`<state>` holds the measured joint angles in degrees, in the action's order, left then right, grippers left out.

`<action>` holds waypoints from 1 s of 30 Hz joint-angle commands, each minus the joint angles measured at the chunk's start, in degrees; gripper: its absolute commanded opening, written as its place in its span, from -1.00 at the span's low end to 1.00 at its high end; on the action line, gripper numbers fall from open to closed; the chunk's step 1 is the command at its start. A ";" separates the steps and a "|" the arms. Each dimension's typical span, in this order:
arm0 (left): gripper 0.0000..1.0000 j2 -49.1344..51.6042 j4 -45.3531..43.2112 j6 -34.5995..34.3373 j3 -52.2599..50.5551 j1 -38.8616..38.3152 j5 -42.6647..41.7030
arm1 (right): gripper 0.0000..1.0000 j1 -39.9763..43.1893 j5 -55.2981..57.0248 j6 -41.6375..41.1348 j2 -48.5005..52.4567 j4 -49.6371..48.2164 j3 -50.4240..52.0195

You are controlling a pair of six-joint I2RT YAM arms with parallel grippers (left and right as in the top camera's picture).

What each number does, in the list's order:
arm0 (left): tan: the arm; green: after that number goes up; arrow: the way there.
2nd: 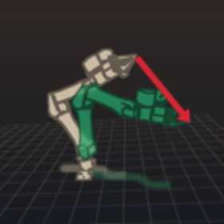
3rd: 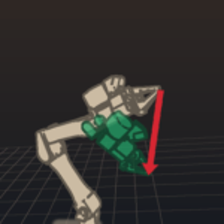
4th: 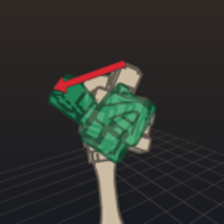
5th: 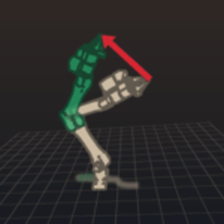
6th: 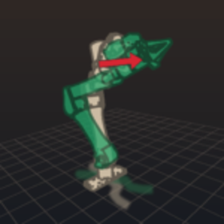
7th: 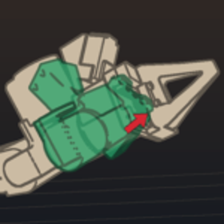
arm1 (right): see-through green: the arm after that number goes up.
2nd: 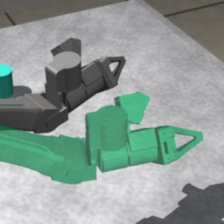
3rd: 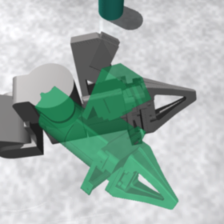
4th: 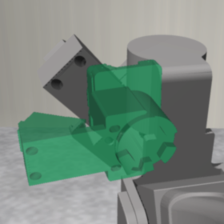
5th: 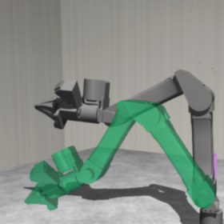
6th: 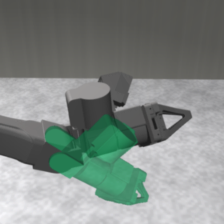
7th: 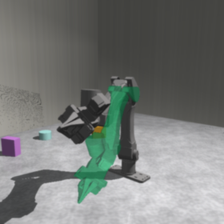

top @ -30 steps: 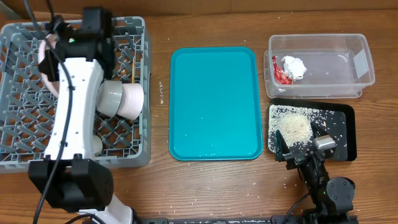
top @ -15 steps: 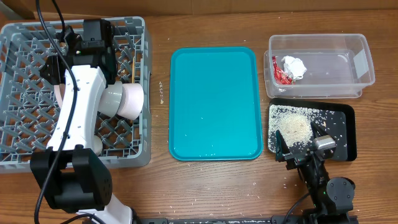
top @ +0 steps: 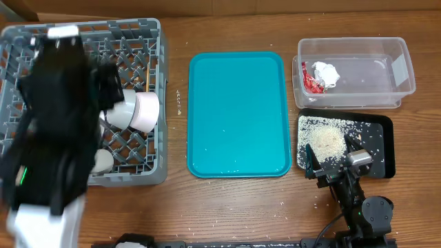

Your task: Sort waste into correct bins and load items into the dishwasher

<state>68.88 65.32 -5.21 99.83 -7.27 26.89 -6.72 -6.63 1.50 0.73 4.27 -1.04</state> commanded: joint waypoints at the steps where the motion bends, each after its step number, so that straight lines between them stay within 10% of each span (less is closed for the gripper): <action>1: 1.00 -3.87 2.12 -1.25 -0.13 -1.14 -30.86 | 0.99 0.37 0.17 0.24 -0.57 -0.33 0.59; 6: 0.99 -7.78 2.38 -1.11 -0.13 -1.11 -41.90 | 0.99 0.37 0.17 0.24 -0.57 -0.31 0.59; 13: 1.00 -10.19 9.42 0.55 -1.92 -1.42 -26.10 | 0.99 0.37 0.17 0.24 -0.57 -0.31 0.59; 30: 1.00 -57.59 -47.21 3.30 -69.40 1.27 -31.39 | 0.99 0.37 0.17 0.24 -0.57 -0.31 0.59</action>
<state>16.78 20.25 -2.76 37.17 -6.46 -1.93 -6.72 -6.63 1.54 0.73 4.27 -1.04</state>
